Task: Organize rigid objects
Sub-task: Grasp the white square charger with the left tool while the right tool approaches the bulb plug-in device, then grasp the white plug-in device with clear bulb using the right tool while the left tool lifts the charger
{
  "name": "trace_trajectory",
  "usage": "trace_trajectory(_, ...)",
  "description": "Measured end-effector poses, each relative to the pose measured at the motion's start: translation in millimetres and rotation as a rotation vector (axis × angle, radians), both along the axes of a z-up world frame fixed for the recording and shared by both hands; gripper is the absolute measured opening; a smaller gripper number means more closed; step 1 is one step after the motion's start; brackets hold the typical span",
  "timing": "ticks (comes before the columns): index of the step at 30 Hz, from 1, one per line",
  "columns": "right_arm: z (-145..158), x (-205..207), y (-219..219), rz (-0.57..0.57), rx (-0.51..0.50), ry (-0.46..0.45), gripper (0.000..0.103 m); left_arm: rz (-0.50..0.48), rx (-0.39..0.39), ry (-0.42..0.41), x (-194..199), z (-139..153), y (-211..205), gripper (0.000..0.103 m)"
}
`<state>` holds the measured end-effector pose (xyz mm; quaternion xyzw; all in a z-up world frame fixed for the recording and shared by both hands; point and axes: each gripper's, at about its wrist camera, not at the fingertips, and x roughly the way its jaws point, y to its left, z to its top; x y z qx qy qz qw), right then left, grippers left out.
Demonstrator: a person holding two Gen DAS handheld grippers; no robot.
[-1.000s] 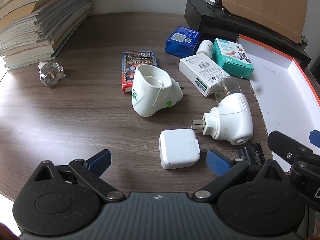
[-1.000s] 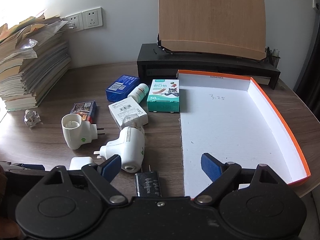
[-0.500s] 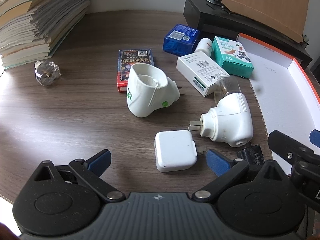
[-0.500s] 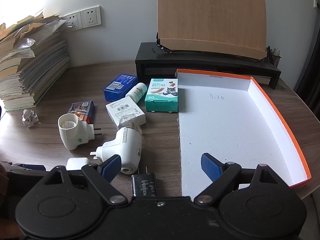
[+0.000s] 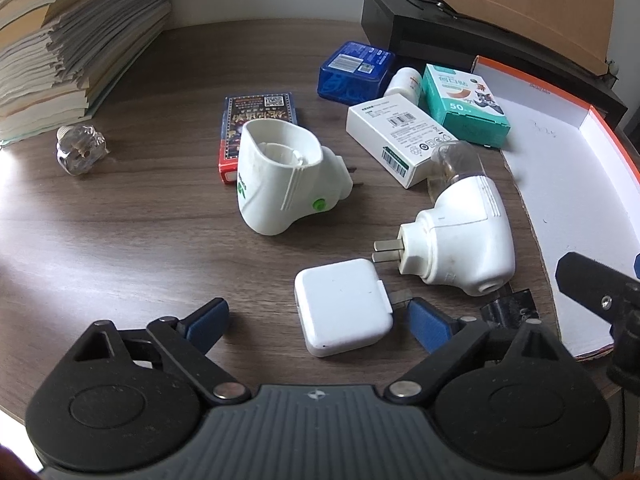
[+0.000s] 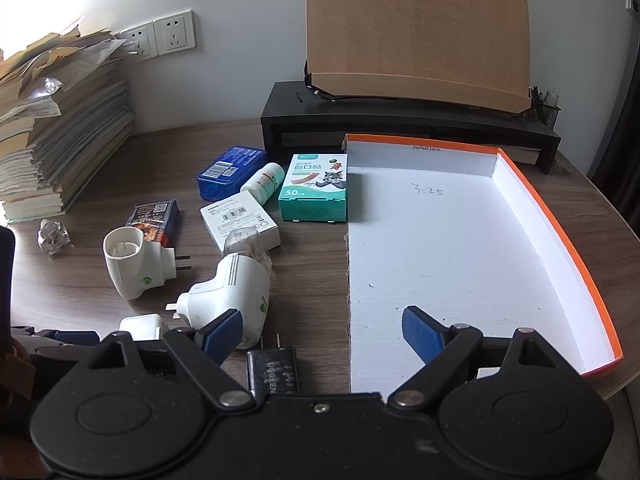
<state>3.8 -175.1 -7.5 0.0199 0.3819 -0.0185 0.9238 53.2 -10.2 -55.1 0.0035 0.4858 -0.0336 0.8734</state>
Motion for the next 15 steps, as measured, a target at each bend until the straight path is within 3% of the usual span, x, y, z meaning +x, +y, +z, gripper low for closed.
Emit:
trace_trajectory(3, -1.2, 1.3, -1.7, 0.004, 0.006, 0.001, 0.102, -0.010, 0.013, -0.036, -0.4, -1.5, -1.2, 0.094)
trace_trajectory(5, -2.2, 2.4, -1.8, 0.008, 0.011, 0.005, 0.102, -0.023, 0.025, -0.069, -1.4, -1.7, -1.2, 0.085)
trace_trajectory(10, -3.8, 6.0, 2.5, 0.048, 0.026, 0.010, 0.102, -0.060, 0.016, -0.109, -5.0, 3.3, 2.0, 0.042)
trace_trajectory(15, -6.4, 14.7, 13.8, 0.119, 0.040, 0.002, 0.102, -0.027, -0.016, -0.111, -8.1, 5.1, 14.0, 0.042)
